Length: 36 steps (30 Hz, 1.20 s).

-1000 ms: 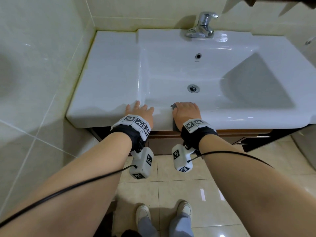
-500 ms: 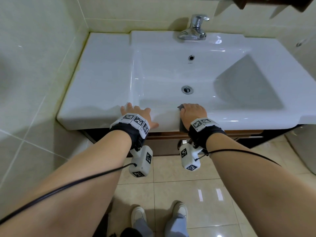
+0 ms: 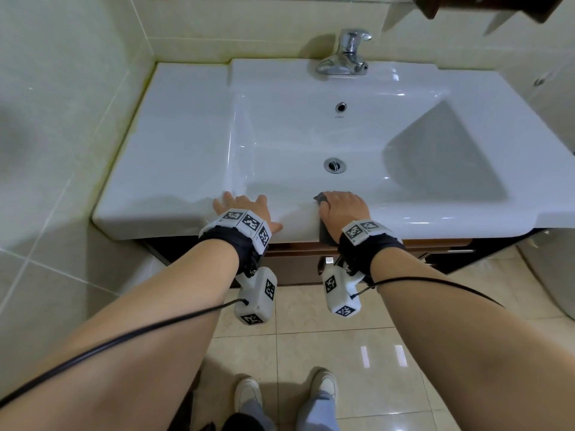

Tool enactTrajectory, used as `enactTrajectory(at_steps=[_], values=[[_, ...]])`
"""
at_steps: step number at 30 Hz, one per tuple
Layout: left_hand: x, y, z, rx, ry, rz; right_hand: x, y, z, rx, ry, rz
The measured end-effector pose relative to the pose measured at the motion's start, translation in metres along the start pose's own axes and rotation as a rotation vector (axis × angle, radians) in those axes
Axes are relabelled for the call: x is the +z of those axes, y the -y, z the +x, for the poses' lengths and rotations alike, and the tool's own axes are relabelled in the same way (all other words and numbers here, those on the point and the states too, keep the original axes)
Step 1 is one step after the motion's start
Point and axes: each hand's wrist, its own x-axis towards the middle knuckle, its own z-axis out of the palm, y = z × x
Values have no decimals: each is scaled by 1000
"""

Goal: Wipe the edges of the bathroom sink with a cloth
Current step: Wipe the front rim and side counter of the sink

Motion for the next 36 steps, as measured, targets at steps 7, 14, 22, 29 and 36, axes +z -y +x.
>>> enactTrajectory(at_steps=[7,14,22,29,36], values=[[10,-4,13,41,-4,-38,0,20,2,-5,50,-15],[18,-7,26,87,68,-49,-4,19,-1,-98,95,30],[24,-8,28,83,46,-55,-17,-38,0,63,62,-21],[20,-19,27,70,72,-34,-5,11,0,-72,76,7],[11,-26,24,110,92,-16,-10,-6,-4,-118,70,35]])
